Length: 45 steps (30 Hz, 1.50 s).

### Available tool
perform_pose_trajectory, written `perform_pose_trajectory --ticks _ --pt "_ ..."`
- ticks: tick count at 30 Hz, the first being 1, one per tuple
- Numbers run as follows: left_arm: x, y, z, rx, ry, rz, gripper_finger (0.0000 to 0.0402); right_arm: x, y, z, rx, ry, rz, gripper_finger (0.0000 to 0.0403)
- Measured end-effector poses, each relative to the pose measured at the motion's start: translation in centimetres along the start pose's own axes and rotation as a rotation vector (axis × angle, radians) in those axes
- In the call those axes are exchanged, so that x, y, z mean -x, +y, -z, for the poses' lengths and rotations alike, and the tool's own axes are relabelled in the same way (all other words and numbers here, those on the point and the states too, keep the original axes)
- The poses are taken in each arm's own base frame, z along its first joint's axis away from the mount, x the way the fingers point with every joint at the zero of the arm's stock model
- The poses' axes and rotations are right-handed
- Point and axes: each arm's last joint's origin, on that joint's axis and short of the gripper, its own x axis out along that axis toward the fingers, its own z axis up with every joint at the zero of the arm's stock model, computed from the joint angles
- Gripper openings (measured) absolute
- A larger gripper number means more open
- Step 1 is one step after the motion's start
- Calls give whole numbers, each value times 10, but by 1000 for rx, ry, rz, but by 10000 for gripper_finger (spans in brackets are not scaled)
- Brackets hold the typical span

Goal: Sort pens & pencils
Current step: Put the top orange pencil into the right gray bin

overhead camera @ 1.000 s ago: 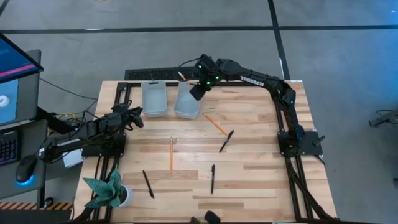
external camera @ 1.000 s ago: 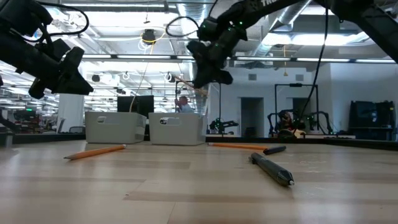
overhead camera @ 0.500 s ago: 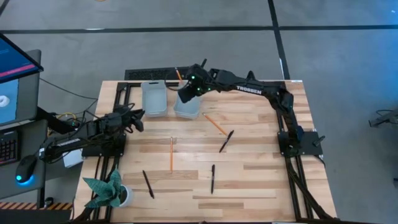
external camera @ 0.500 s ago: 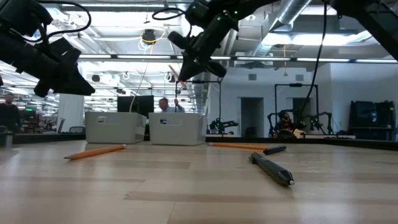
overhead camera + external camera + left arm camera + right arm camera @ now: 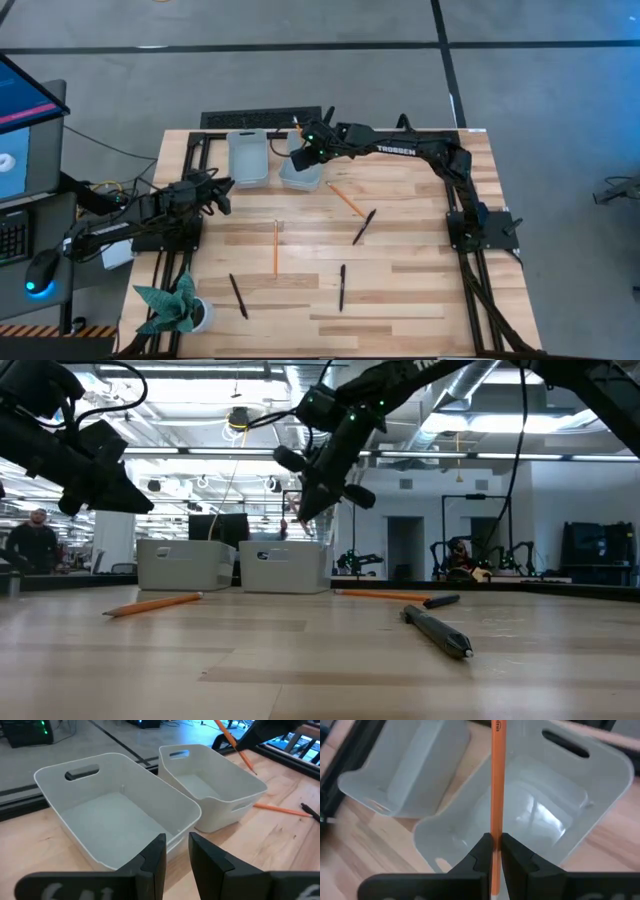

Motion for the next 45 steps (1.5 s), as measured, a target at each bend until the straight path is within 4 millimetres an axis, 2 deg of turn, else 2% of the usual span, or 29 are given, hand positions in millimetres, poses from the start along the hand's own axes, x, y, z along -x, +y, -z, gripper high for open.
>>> perform_pose_trajectory --ticks 3,15,23,36,45 --pt "0 0 0 0 0 0 73 0 1 -1 -9 -17 -14 52" --pt "0 0 0 1 0 0 73 -14 -9 15 -12 38 25 52" --pt "0 0 0 2 0 0 73 -13 -10 17 -1 72 20 52" --pt "0 0 0 2 0 -1 73 -11 -19 28 35 192 108 52" --pt "0 0 0 2 0 -1 73 -11 -8 34 87 227 14 52"
